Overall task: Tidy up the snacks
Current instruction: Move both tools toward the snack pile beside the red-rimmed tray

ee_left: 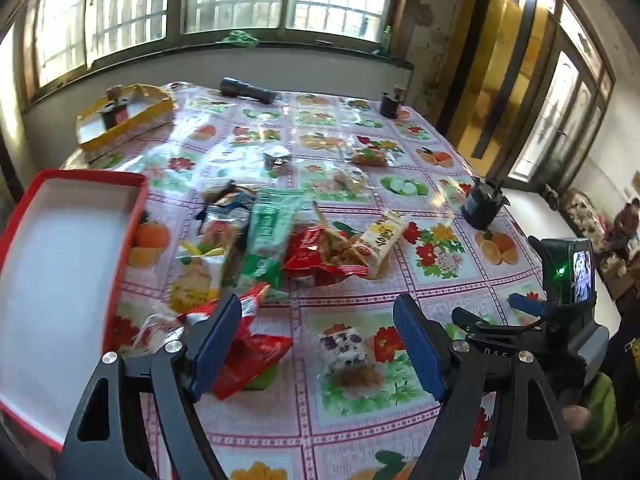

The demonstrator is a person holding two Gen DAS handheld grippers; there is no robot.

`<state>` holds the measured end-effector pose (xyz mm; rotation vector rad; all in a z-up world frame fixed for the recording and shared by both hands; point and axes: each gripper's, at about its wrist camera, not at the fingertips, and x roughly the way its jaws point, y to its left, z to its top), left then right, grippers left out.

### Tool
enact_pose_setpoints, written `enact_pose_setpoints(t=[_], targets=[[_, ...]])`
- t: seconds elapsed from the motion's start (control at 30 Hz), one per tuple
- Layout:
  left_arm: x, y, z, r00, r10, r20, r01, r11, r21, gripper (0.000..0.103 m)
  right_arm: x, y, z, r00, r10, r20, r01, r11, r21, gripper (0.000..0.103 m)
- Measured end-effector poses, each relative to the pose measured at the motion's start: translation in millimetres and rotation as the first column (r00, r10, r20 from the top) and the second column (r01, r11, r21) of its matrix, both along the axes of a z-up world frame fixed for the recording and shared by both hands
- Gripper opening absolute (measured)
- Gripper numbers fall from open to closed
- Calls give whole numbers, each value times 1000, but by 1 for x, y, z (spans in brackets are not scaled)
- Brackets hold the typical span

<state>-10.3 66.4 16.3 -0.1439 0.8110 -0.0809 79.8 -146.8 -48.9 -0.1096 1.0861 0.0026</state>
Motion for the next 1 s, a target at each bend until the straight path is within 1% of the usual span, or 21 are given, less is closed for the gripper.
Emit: enact_pose_setpoints(t=[0.07, 0.17, 0.23, 0.3, 0.33, 0.37, 0.4, 0.43, 0.47, 0.5, 0.53, 0.57, 0.6, 0.63, 0.67, 0.7, 0.77, 0.87, 0.93, 1.0], targets=[[-9, 2, 3, 999, 34, -2, -34, 999, 7, 78, 0, 0, 0, 1000, 0, -3, 0, 1000, -2, 103], [-16, 4, 2, 998, 62, -21, -61, 998, 24, 78, 0, 0, 0, 1000, 1, -3, -1, 1000, -3, 103], [-17, 4, 0, 998, 59, -38, -58, 998, 26, 78, 1, 2, 0, 1000, 4, -8, -4, 1000, -5, 103], [-16, 1, -1, 997, 60, -57, -58, 998, 33, 78, 2, 8, 4, 999, 30, -21, -30, 999, -23, 103], [-15, 0, -1, 996, 57, -63, -54, 998, 37, 78, -1, 10, 11, 1000, 22, 11, -22, 1000, -17, 103], [-15, -3, -2, 996, 57, -67, -55, 998, 42, 78, -3, 9, 17, 999, 4, 45, -6, 999, 38, 103], [-16, -2, -1, 996, 61, -70, -58, 997, 48, 78, -8, 7, 27, 996, -9, 84, -2, 993, 121, 103], [-18, -1, 1, 995, 65, -70, -62, 997, 51, 78, -15, 9, 38, 993, -5, 120, -17, 982, 187, 103], [-19, 0, 2, 995, 69, -70, -65, 997, 52, 78, -22, 15, 49, 989, 3, 150, -32, 981, 192, 103], [-22, 3, 4, 995, 76, -69, -73, 996, 47, 78, -31, 20, 64, 977, 9, 214, -51, 980, 190, 103], [-23, 5, 6, 995, 80, -66, -77, 996, 43, 78, -43, 25, 79, 956, 9, 292, -69, 979, 193, 103], [-25, 6, 9, 995, 85, -60, -83, 996, 41, 78, -52, 29, 89, 941, 4, 338, -79, 975, 207, 103], [-27, 8, 11, 994, 92, -55, -90, 995, 42, 78, -56, 33, 92, 945, 1, 328, -81, 970, 229, 103], [-29, 10, 14, 994, 101, -49, -99, 994, 42, 78, -54, 38, 89, 958, 22, 285, -98, 963, 253, 103], [-31, 12, 15, 993, 106, -46, -104, 994, 42, 78, -52, 47, 86, 965, 63, 254, -129, 960, 250, 103], [-34, 14, 17, 993, 113, -41, -112, 993, 43, 79, -51, 51, 86, 966, 62, 250, -121, 966, 227, 103], [-38, 19, 19, 991, 129, -41, -127, 991, 49, 78, -55, 56, 87, 960, 19, 279, -65, 986, 155, 103], [-43, 30, 18, 987, 157, -45, -155, 986, 55, 78, -57, 61, 85, 965, 27, 260, -49, 996, 80, 103], [-45, 35, 16, 984, 173, -47, -170, 983, 71, 78, -60, 58, 85, 964, 18, 264, -35, 998, 60, 103], [-46, 41, 15, 981, 191, -47, -187, 979, 79, 78, -64, 53, 85, 963, 10, 269, -27, 998, 61, 103]])
